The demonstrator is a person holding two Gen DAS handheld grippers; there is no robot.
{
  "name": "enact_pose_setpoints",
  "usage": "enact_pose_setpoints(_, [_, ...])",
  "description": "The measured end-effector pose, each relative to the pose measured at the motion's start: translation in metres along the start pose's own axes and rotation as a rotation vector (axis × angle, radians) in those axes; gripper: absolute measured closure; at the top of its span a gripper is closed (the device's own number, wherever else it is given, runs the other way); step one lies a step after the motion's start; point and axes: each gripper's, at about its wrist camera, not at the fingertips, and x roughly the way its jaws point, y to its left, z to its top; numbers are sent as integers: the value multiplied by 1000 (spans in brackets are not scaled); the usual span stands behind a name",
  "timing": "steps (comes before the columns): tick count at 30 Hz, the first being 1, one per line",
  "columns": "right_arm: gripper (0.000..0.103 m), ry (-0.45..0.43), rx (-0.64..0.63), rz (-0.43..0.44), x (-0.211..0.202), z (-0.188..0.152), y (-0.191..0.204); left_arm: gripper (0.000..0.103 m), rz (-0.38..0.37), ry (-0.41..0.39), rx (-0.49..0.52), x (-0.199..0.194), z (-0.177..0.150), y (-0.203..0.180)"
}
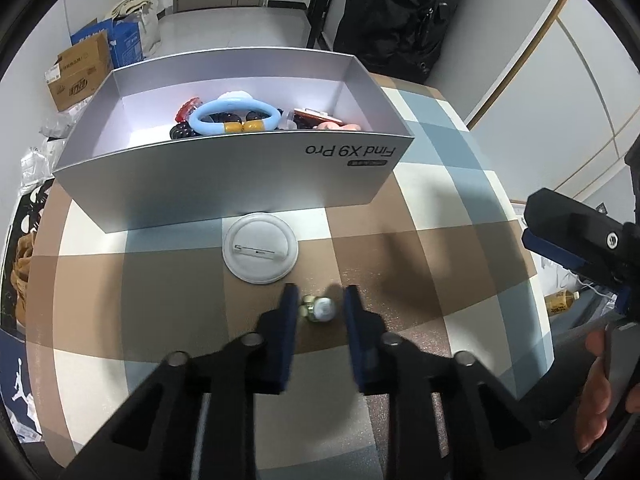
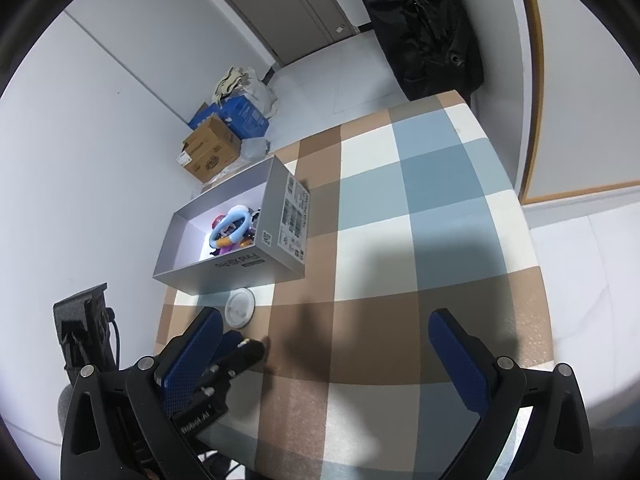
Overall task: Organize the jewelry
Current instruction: 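Move the left tool back to the small gold charm, then grasp the small gold charm with the left tool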
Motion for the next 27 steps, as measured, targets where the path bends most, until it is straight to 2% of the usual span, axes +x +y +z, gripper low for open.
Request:
enact_pose_setpoints(7, [0, -3, 6, 11, -2, 0, 1, 91, 48, 1, 62, 1, -2, -10])
enact_pose_setpoints(11, [0, -5, -5, -3, -2, 1, 1, 92, 16, 12, 22, -2, -1, -3])
enact_pose_setpoints(17, [0, 8, 12, -17, 4, 1, -1, 94, 2, -19, -2, -14, -1, 4])
enact_pose_setpoints(22, [0, 29, -23, -44, 15, -1, 7, 94, -37, -52, -45, -30, 1, 18])
enact_pose_setpoints(27, [0, 61, -69, -52, 31, -5, 19, 94, -41, -67, -114, -40, 5, 32])
